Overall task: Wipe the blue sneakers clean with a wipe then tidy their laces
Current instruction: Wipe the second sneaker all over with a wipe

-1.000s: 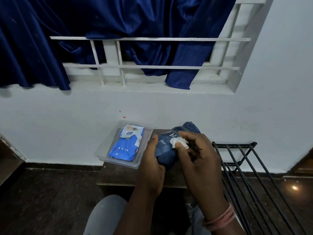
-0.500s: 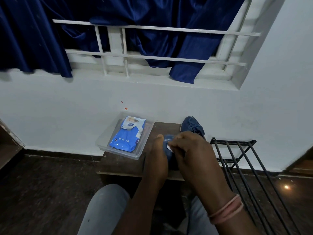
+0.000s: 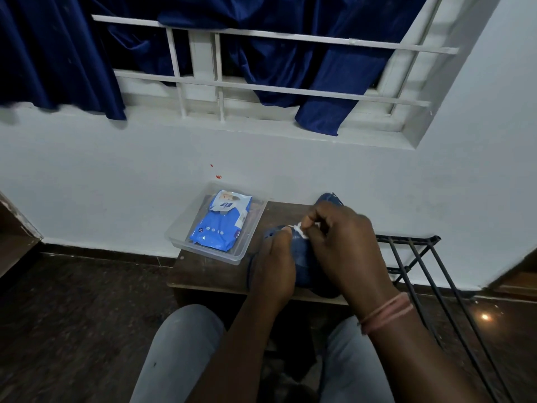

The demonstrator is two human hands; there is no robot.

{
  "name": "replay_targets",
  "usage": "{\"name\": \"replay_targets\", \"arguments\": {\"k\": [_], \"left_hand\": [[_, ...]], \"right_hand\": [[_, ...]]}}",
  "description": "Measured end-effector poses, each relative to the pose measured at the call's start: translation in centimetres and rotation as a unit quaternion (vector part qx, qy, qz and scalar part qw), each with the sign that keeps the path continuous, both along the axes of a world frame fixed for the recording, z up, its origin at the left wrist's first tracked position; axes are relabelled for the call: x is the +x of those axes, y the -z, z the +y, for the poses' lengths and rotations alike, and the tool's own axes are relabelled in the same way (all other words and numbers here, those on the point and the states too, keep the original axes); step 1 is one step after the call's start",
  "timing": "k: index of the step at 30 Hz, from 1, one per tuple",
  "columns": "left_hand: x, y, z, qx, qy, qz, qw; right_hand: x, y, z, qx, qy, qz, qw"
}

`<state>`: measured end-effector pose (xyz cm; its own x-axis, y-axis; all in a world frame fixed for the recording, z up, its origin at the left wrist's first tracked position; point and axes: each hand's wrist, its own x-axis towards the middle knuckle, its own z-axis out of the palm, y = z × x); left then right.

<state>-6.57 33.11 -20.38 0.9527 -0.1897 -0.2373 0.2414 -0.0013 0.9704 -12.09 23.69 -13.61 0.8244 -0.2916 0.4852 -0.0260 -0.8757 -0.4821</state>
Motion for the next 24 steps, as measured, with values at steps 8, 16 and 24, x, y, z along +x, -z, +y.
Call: {"name": "replay_targets", "arguments": {"k": [8,16,24], "left_hand": [[0.6,0.4,0.0,0.059,0.022,-0.045,0.997],[0.3,-0.5,0.5,0.035,0.023,-0.046,0.998],[0.2,0.3,0.4,0.029,0.003,-0.076,0.997]], "right_hand": [[-0.8,-0.3,0.5,0.036,-0.04,0.015,0.998],[-1.4,0.2,1.3,0.02,-0.064,0.013,0.998],[-1.1,0.3,1.8,0.044,-0.062,-0.01,0.997]]}}
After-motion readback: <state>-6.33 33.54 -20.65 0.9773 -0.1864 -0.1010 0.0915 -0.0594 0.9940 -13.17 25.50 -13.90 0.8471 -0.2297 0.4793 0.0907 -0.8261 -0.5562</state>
